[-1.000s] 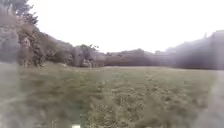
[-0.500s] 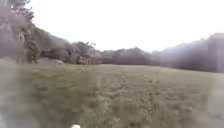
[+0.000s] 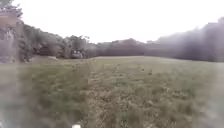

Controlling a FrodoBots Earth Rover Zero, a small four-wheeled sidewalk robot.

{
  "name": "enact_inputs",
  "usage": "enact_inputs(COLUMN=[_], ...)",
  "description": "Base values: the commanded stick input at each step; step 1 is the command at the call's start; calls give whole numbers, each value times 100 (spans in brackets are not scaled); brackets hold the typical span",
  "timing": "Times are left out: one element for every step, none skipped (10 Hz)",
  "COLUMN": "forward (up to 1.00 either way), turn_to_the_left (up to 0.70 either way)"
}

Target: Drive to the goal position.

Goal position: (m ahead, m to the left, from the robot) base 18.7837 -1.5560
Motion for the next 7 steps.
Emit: enact_inputs(forward=[70,70,70,70,70,70,70], turn_to_the_left=[0,0,0,0,0,0,0])
